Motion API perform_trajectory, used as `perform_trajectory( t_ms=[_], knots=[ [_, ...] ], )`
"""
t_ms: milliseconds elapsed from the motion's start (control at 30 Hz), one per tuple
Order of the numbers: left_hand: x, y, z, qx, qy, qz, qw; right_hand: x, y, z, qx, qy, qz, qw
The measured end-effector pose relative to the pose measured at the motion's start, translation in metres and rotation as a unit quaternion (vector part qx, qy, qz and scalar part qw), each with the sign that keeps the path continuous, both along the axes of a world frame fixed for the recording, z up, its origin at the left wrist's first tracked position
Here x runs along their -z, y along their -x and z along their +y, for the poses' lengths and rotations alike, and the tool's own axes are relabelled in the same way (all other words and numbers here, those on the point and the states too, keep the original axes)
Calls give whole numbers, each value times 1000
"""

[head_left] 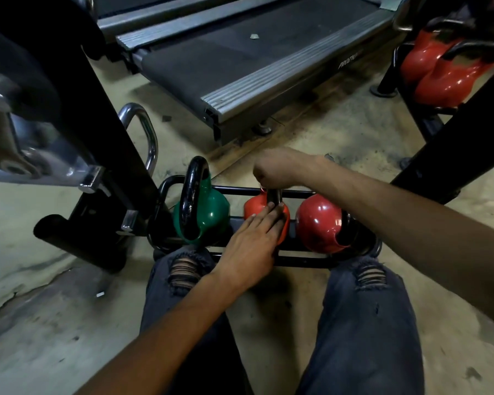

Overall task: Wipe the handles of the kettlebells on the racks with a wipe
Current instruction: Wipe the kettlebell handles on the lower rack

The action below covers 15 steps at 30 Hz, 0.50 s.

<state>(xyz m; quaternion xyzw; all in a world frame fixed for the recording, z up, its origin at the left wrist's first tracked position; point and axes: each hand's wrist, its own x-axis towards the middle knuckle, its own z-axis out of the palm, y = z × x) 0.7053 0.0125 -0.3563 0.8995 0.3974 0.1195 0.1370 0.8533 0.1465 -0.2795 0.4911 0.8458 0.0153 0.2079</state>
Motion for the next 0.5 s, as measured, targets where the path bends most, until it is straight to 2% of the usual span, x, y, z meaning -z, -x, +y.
perform_trajectory(
  t_ms=[67,100,133,200,233,267,300,333,367,400,433,467,500],
  knots=[
    [-1,-3,0,-2,-11,1,1000,11,-12,-16,42,-49,117,991],
    [-1,-2,-1,-3,-12,-11,1000,21,-18,-34,82,-88,205,971],
    [-1,-2,0,-9,-9,-18,1000,35,-23,-53,133,-128,314,931],
    [1,-1,3,-25,-7,-41,999,60,-19,-87,265,-158,522,795],
    [0,0,5,-26,-4,-44,999,73,-14,-94,347,-131,607,702],
    [-1,-1,8,-25,-6,-42,999,80,-8,-93,437,-71,680,585],
    [-2,-2,10,-24,-1,-42,999,85,-4,-81,514,7,731,449],
    [-3,-2,12,-25,4,-43,999,85,-2,-68,565,87,752,329],
    [-4,-2,12,-27,11,-43,999,84,-1,-55,582,159,761,237],
    [-6,-2,12,-28,14,-45,998,82,-3,-44,584,212,764,176],
    [-7,-2,12,-30,14,-48,998,78,-4,-35,583,250,761,136],
    [-8,-2,12,-28,10,-46,998,79,-6,-27,584,269,758,109],
    [-8,-2,13,-27,8,-43,999,79,-8,-23,589,275,754,97]
  ],
)
